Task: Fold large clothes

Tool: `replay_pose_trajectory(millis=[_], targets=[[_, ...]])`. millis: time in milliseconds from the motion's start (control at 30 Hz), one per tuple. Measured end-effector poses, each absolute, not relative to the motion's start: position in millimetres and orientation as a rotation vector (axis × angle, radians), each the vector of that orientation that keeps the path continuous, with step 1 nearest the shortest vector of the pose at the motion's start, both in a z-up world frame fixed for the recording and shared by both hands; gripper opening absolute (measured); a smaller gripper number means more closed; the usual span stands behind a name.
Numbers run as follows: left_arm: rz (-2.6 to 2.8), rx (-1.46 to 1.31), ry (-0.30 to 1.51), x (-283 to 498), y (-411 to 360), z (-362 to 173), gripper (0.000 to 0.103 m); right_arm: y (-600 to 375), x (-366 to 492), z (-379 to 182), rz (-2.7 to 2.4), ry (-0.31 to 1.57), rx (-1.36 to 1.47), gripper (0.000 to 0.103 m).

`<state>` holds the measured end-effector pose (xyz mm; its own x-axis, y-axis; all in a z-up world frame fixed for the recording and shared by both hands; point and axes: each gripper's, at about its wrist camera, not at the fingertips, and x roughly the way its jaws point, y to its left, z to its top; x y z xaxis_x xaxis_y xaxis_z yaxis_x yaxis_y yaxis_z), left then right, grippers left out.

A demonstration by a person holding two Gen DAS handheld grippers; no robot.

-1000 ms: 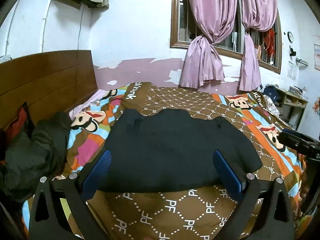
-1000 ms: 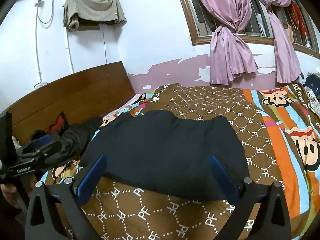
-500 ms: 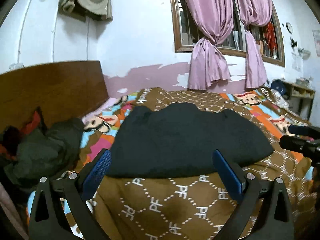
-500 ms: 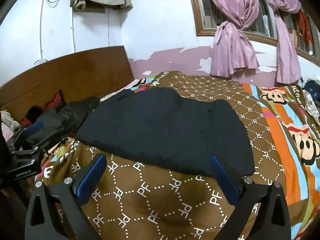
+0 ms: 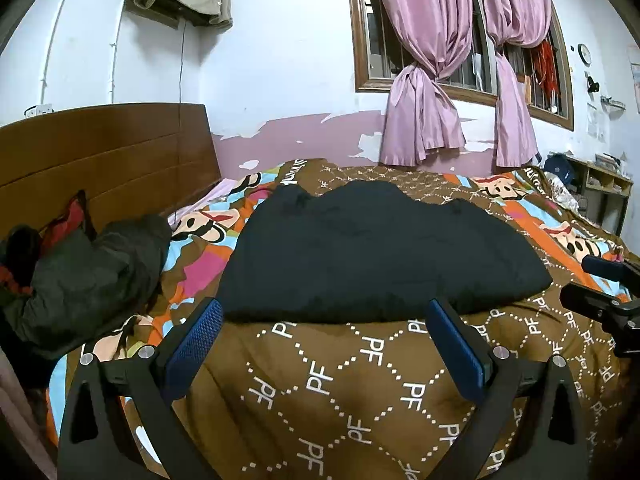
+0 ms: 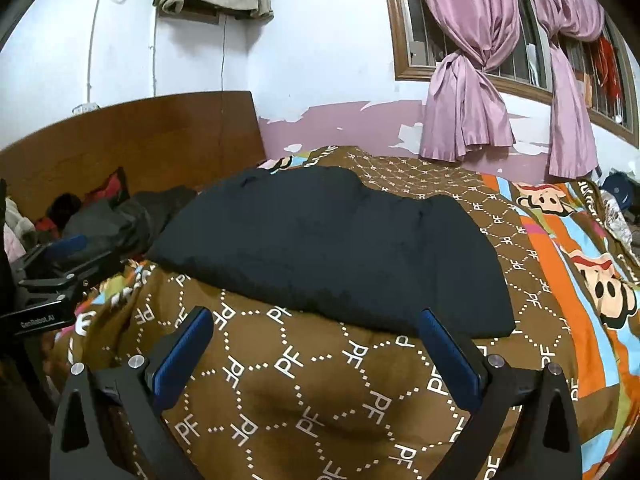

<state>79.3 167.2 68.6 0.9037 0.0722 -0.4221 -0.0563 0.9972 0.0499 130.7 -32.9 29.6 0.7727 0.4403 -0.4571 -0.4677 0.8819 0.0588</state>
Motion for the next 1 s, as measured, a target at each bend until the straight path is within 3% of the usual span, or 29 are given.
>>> replay_pose_trajectory(millis=[1000], targets=[[0.026,0.108,0.452,72,154,49,0.099,-30,135,18,0.477,0.521,-0.086,0.103]])
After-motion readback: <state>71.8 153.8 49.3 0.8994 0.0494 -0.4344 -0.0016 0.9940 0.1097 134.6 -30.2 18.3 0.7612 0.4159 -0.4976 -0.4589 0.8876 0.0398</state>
